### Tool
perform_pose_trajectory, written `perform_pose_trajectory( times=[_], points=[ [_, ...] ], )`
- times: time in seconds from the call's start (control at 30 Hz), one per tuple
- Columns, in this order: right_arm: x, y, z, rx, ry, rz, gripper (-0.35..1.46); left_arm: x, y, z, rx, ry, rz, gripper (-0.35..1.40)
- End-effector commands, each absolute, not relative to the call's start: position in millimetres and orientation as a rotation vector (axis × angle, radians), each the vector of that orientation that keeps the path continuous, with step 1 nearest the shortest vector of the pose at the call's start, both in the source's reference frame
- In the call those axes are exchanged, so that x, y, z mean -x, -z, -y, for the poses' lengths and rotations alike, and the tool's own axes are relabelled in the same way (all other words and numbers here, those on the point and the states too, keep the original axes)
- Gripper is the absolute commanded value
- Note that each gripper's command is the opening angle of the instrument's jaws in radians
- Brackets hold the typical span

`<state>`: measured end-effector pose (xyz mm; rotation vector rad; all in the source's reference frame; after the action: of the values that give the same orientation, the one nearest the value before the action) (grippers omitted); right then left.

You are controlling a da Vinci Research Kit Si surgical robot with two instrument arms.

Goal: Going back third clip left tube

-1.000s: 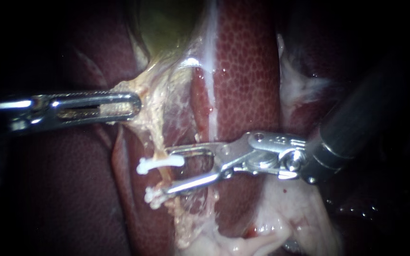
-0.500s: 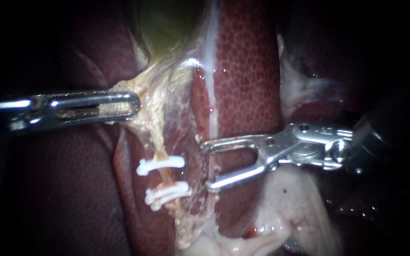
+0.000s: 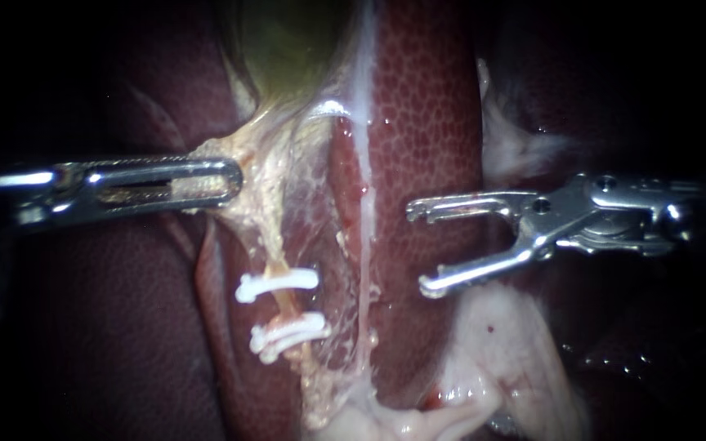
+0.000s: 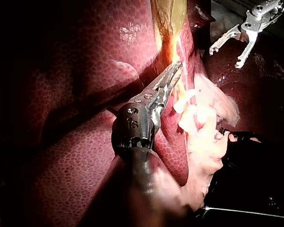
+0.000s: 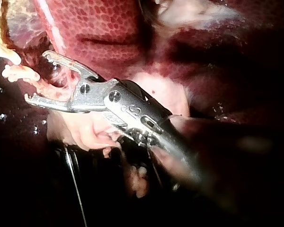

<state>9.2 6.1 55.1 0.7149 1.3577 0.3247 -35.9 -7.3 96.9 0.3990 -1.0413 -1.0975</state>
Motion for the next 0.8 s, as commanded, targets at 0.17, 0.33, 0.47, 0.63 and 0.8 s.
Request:
perform_pose_trajectory(
  times=[0.17, 0.33, 0.47, 0.63, 0.8],
  points=[
    [-9.1, -54.8, -6.0, -0.712, -0.320, -1.360, 0.60, 36.0, -97.1, 7.3, -0.398, 1.098, 1.041, -0.35],
    [-9.0, -54.8, -5.9, -0.713, -0.319, -1.360, 0.60, 36.0, -97.7, 7.2, -0.397, 1.097, 1.041, -0.35],
    [-8.9, -54.8, -5.9, -0.713, -0.319, -1.360, 0.60, 36.3, -98.6, 7.2, -0.393, 1.096, 1.042, -0.35],
    [-8.7, -54.8, -5.9, -0.714, -0.318, -1.360, 0.60, 37.4, -99.9, 7.5, -0.386, 1.095, 1.044, -0.35],
    [-8.7, -54.9, -5.8, -0.714, -0.317, -1.360, 0.60, 39.3, -101.4, 7.8, -0.398, 1.083, 1.043, -0.35]
  ],
)
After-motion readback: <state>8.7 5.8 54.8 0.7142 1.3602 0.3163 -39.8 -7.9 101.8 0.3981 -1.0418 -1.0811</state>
